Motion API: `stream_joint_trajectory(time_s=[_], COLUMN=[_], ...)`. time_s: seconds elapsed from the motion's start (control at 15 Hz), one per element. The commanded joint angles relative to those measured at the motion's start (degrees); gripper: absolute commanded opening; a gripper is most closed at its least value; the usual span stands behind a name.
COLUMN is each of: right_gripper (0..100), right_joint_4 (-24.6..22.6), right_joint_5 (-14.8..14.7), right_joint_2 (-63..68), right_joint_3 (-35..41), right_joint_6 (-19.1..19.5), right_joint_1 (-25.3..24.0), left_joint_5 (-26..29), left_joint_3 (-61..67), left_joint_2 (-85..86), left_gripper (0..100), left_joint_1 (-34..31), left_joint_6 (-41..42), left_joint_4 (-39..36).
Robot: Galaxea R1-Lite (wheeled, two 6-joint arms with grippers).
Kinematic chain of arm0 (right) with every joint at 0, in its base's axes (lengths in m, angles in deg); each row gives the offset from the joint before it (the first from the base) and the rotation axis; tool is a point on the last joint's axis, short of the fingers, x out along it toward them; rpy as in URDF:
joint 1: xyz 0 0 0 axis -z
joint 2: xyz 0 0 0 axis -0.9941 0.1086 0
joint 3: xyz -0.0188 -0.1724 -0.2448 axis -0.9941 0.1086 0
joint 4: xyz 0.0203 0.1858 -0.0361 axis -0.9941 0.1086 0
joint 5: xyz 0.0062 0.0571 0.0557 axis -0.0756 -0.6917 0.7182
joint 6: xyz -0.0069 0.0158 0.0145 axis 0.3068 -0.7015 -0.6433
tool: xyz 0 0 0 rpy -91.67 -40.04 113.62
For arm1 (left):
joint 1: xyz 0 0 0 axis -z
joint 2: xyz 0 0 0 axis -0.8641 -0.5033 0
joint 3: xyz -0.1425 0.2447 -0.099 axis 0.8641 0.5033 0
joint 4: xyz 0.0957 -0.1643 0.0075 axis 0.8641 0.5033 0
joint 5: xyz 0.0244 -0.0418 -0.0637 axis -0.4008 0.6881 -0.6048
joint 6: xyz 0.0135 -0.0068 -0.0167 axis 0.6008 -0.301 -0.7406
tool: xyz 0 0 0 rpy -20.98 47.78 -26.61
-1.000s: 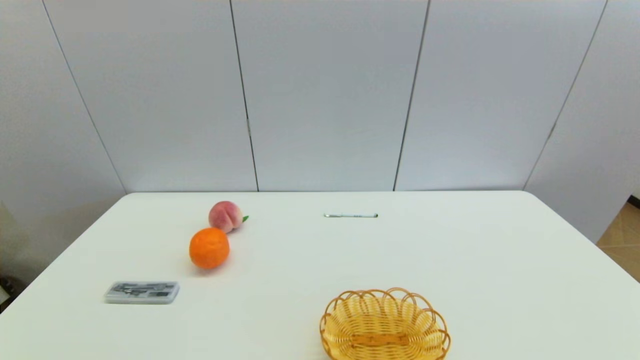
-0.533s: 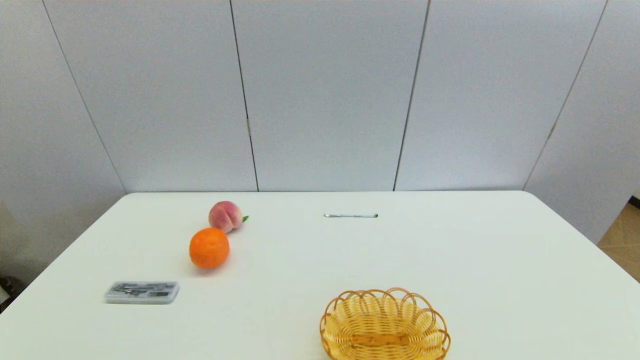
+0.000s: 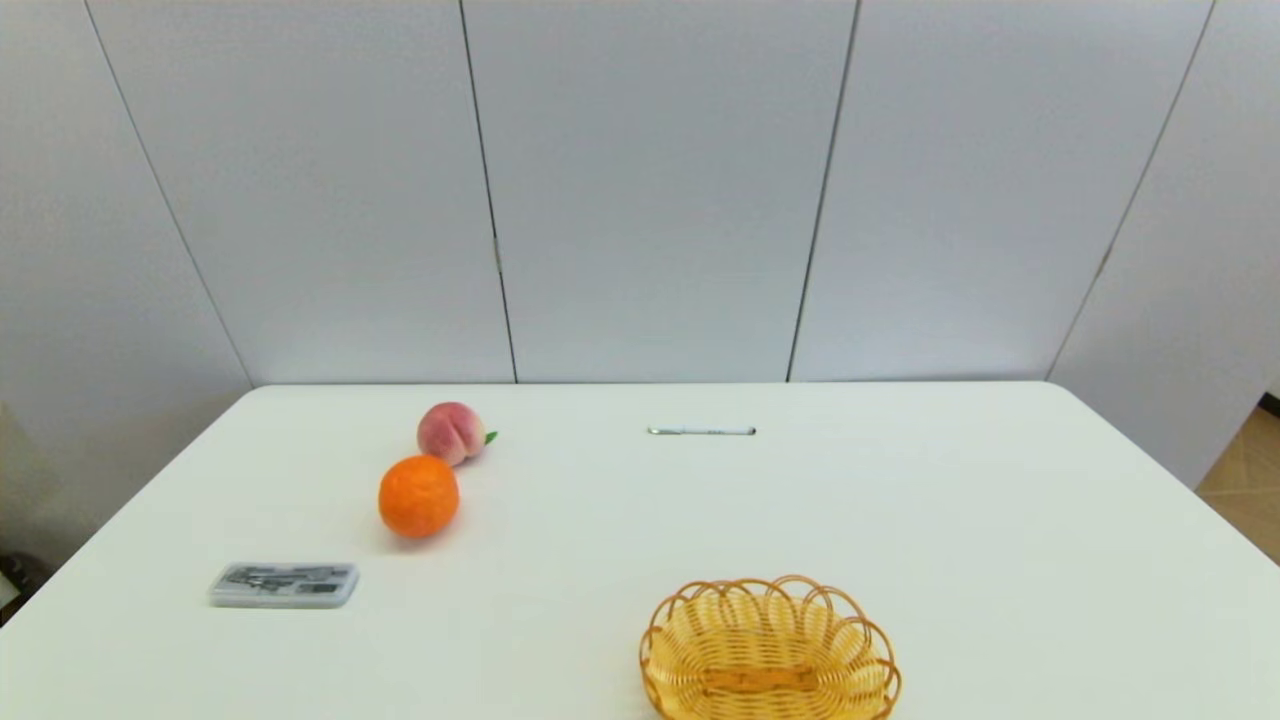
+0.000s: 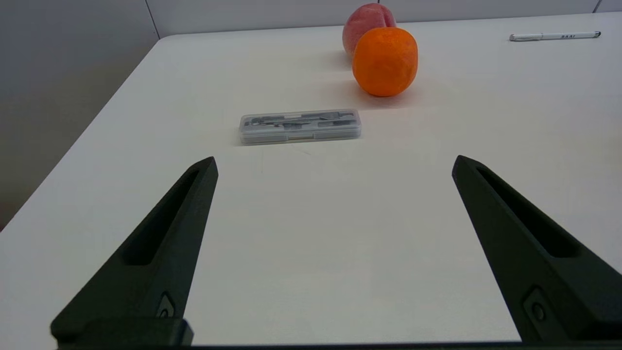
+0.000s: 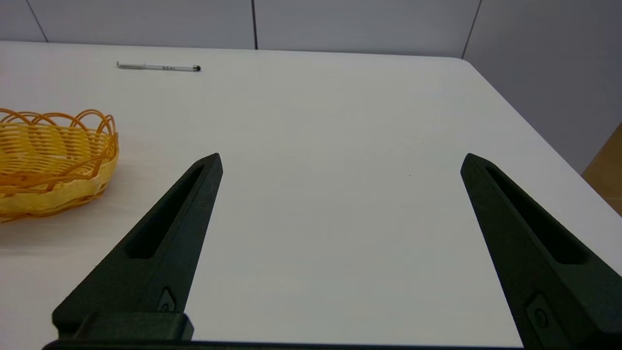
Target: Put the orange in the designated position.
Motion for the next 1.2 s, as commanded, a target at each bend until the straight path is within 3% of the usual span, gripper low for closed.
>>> stream_joint_trajectory(time_s=[0.07,1.2], right_gripper=[100,100], right_joint_4=[0.0,-0.1], right_joint_5=[0.0,0.0], right_joint_2=[0.1,0.1], right_joint_3=[0.0,0.0], right_joint_6=[0.0,0.3], right_joint_1=[0.0,0.0], left_joint_5=[0.0,0.0], left_joint_3=[0.0,0.0], left_joint_2=[0.0,0.0], left_gripper=[100,100], left_joint_1=[0.0,0.0], left_joint_6=[0.0,0.0], left_joint_4=[0.0,0.0])
